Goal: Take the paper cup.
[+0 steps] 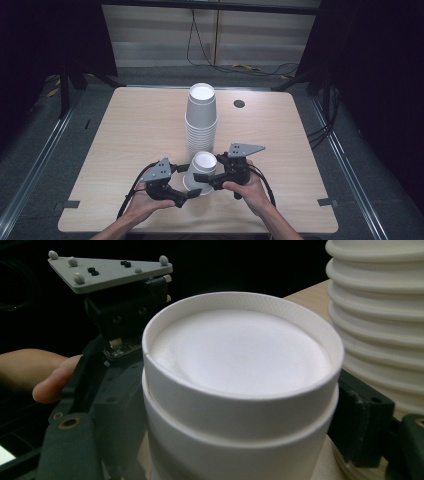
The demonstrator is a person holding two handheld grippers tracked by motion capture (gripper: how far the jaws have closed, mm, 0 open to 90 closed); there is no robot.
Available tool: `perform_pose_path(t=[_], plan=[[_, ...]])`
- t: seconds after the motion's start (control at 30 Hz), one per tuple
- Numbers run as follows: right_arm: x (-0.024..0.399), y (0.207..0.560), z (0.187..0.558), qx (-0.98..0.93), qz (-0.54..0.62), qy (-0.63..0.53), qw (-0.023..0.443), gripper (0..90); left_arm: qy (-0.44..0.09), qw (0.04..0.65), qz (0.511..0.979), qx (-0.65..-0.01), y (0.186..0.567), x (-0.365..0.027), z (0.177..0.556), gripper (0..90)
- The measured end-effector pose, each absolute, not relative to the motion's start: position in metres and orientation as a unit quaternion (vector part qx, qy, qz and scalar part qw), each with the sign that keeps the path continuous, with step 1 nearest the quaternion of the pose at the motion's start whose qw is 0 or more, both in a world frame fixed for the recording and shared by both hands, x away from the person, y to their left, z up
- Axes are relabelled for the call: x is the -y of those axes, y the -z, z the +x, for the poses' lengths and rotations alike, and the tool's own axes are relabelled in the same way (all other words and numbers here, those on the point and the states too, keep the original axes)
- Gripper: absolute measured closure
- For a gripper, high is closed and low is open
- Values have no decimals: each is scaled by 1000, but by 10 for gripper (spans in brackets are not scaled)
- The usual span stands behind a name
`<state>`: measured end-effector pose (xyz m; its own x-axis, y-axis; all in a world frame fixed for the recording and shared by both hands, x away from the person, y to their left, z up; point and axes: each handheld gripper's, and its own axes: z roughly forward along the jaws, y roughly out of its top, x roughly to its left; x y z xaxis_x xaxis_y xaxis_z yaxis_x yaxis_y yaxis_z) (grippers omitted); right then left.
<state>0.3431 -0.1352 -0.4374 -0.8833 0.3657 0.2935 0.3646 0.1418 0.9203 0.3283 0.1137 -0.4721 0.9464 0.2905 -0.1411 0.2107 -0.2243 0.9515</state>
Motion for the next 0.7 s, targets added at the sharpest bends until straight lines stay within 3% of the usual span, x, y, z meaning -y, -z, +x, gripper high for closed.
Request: perform_pose_path(t=[0.5,0.7], plan=[[116,440,336,-760,221,-611,-15,217,-31,603,783,-147,473,-112,327,69],[119,441,336,-758,225,-612,-14,216,-30,601,786,-143,473,-112,327,128]])
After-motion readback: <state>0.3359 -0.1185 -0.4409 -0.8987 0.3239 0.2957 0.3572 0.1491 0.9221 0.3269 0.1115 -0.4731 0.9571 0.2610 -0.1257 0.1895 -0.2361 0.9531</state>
